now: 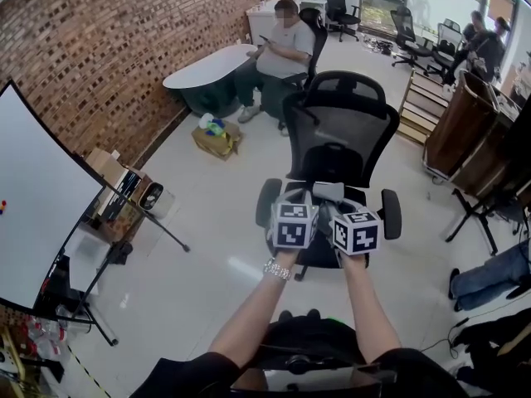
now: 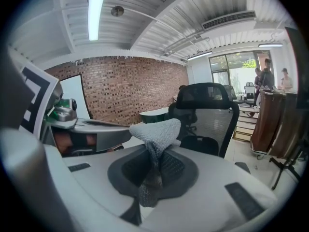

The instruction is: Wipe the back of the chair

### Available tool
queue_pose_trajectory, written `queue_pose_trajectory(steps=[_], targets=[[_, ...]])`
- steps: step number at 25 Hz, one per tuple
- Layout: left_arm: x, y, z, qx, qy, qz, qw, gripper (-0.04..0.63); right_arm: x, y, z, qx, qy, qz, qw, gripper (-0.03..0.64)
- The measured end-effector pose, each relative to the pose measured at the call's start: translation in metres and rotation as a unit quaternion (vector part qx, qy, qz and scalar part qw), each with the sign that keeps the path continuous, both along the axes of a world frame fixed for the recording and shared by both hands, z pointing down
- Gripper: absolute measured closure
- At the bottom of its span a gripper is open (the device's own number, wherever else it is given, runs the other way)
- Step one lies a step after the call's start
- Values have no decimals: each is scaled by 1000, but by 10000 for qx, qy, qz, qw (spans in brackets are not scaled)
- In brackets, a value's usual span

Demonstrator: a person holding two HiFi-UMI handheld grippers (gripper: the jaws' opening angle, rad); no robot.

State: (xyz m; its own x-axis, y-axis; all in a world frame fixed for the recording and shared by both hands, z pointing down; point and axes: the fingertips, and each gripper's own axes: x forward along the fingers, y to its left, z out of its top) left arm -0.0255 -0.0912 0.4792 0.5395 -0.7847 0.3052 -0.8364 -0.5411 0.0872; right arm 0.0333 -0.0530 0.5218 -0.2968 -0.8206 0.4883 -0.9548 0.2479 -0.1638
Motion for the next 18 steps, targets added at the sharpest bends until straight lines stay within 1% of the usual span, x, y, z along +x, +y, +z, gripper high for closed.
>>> queue_pose_trajectory(steps=[5, 18], targets=[[10, 8, 0, 14, 6, 95, 10000, 591, 7, 9, 1, -7, -8, 60, 10000, 592], [22, 16, 0, -22, 24, 192, 9998, 592, 12, 22, -1, -33, -87, -9, 10000, 592]])
